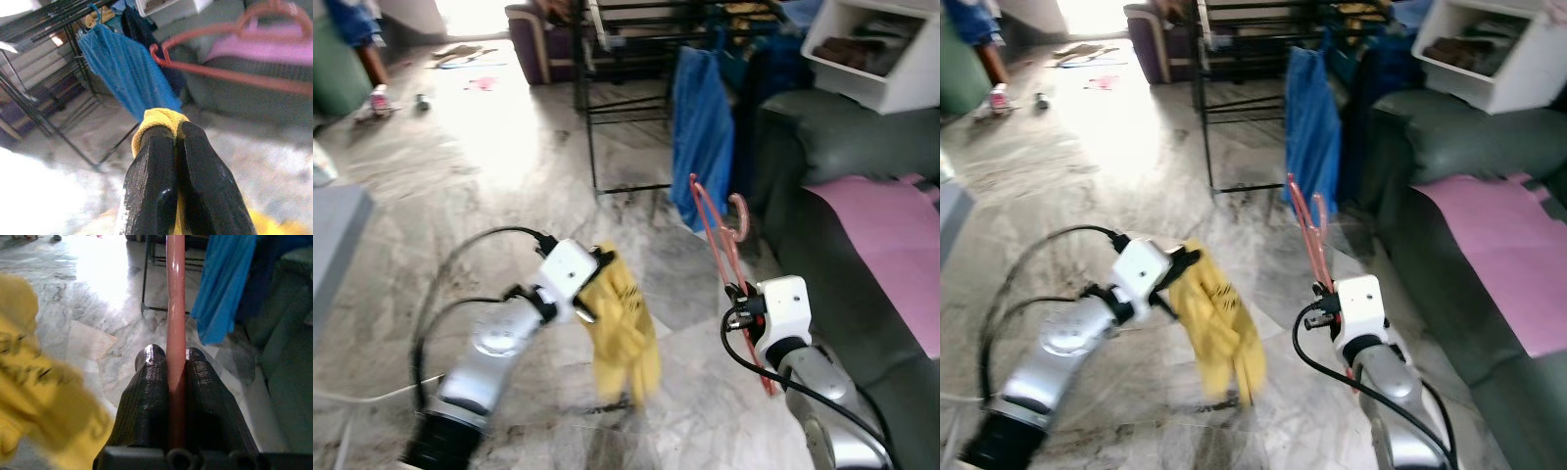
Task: Hang hanger
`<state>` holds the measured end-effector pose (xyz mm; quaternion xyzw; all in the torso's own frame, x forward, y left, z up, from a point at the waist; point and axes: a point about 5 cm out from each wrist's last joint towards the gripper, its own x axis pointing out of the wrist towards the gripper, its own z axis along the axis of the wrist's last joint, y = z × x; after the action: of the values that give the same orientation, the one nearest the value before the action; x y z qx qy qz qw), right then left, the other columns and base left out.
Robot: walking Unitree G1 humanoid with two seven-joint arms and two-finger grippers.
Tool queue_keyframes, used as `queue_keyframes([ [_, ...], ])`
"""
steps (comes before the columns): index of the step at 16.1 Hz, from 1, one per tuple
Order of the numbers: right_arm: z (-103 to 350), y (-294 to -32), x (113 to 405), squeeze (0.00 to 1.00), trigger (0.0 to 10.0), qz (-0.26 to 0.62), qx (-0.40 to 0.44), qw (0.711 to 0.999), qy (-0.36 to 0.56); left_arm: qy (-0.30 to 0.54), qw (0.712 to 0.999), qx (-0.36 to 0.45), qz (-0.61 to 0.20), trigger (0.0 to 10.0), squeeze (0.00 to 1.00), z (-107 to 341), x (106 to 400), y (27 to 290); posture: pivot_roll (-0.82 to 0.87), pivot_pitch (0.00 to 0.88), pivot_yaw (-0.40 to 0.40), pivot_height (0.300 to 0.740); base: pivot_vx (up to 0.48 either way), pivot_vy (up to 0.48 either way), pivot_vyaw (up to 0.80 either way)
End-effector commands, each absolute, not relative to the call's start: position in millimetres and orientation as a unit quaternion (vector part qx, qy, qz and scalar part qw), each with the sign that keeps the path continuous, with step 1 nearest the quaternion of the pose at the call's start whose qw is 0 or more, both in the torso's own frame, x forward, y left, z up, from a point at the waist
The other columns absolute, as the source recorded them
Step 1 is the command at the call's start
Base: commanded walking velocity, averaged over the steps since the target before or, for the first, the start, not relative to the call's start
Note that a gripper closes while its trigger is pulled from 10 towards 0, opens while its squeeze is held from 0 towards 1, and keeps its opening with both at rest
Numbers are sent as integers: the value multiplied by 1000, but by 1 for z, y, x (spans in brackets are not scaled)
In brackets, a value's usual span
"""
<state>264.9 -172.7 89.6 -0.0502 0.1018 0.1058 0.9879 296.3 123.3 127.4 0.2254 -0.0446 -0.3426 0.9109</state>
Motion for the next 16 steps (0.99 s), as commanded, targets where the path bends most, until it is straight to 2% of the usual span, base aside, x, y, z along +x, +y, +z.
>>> queue_keyframes([
  [1, 90, -181, 271, 0, 10000, 102, -61, 987, 109, -67, 893, 265, -359, 10000, 0, 138, 305, 125, -10, 15, 8, 740, 0, 0, 0],
  [4, 94, -181, 275, 0, 10000, 95, -59, 989, 100, -70, 904, 251, -339, 10000, 0, 145, 316, 133, -13, 15, 13, 740, 0, 0, 0],
  [9, 89, -173, 268, 0, 10000, 107, -53, 987, 107, -77, 902, 235, -354, 10000, 0, 141, 314, 125, -19, 18, 13, 740, 0, 0, 0],
  [16, 88, -173, 268, 0, 10000, 106, -52, 987, 110, -74, 905, 218, -359, 10000, 0, 138, 314, 123, -19, 22, 9, 740, 0, -359, 0],
])
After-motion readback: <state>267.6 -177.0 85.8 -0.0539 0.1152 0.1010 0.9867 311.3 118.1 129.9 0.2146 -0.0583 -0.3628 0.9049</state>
